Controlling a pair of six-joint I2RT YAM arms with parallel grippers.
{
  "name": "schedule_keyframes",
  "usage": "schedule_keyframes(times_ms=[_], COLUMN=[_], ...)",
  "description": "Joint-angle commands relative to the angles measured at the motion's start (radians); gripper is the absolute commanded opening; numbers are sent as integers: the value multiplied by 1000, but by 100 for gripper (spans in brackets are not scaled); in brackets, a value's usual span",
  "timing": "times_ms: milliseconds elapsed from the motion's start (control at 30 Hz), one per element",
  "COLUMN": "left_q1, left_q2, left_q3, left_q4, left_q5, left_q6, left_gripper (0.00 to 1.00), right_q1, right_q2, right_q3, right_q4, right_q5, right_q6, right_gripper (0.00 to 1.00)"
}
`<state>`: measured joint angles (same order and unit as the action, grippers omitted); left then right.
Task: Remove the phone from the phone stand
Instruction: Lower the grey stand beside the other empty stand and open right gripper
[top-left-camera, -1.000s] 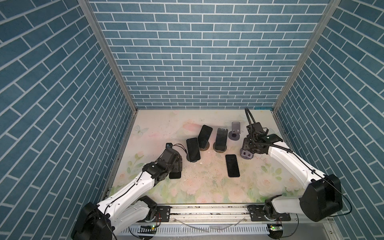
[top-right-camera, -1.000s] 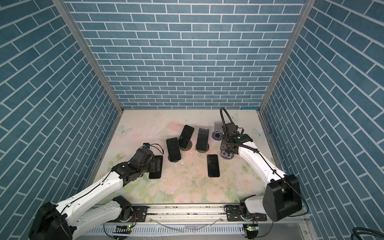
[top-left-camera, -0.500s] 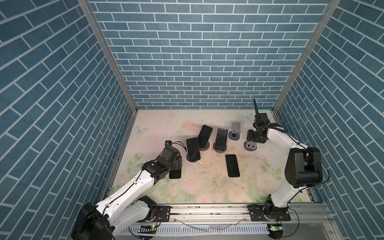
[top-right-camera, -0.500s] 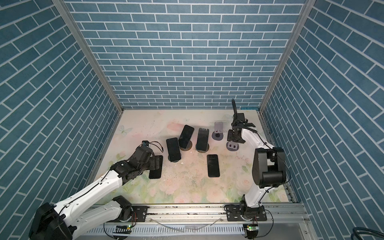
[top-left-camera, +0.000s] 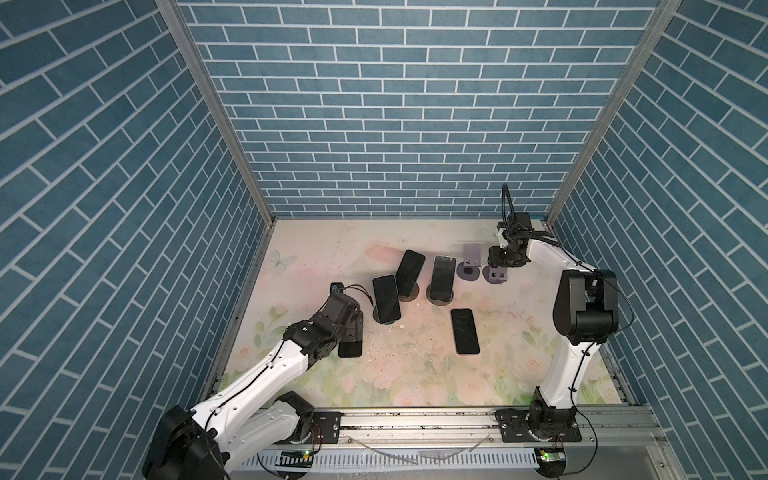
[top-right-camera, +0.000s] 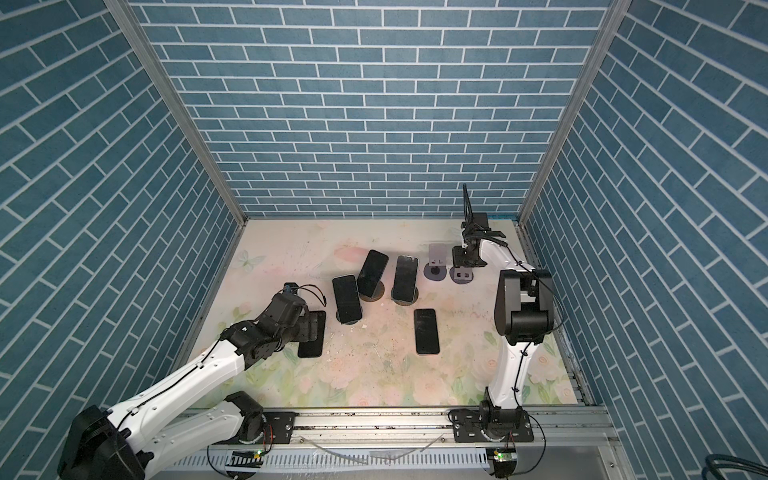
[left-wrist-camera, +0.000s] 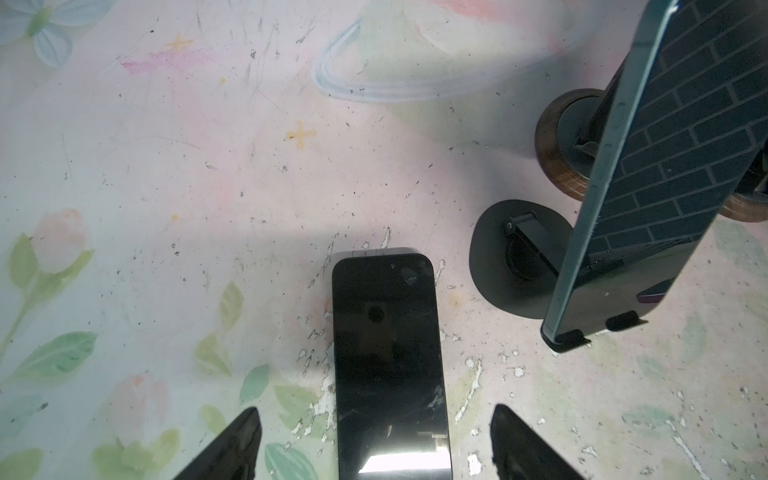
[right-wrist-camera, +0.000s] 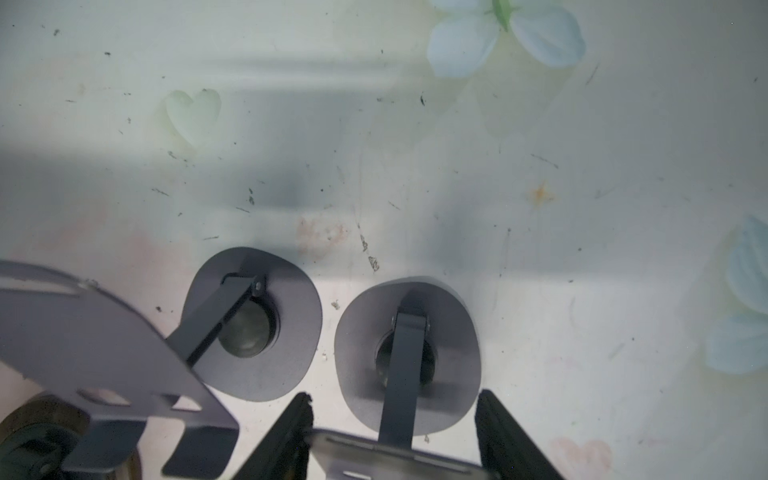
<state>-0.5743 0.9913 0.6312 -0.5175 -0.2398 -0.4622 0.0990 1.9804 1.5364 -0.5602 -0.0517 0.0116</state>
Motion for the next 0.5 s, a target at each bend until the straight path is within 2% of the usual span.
schedule_keyframes(times_ms=[0, 67, 133, 300, 467], left_q1=[4, 4, 1, -8, -24], left_q2=[-21, -27, -33, -35, -25], left_q3=[24, 29, 37, 57, 64], left_q4=[-8, -3, -7, -19, -29], left_q5=[9, 17, 17, 0, -18], left_q6=[32, 43, 49, 55, 52], left_gripper=[92, 100, 100, 100, 100], right_q1=[-4, -5, -5, -7, -7], right_q2=[34, 39, 42, 38, -12], right_q3=[28, 27, 30, 41, 27], right_q4=[-31, -33, -35, -30, 2], right_q5=[-16, -23, -27, -24, -11], right_q6=[-76, -75, -65, -16, 47], right_gripper=[58, 61, 65, 86, 93])
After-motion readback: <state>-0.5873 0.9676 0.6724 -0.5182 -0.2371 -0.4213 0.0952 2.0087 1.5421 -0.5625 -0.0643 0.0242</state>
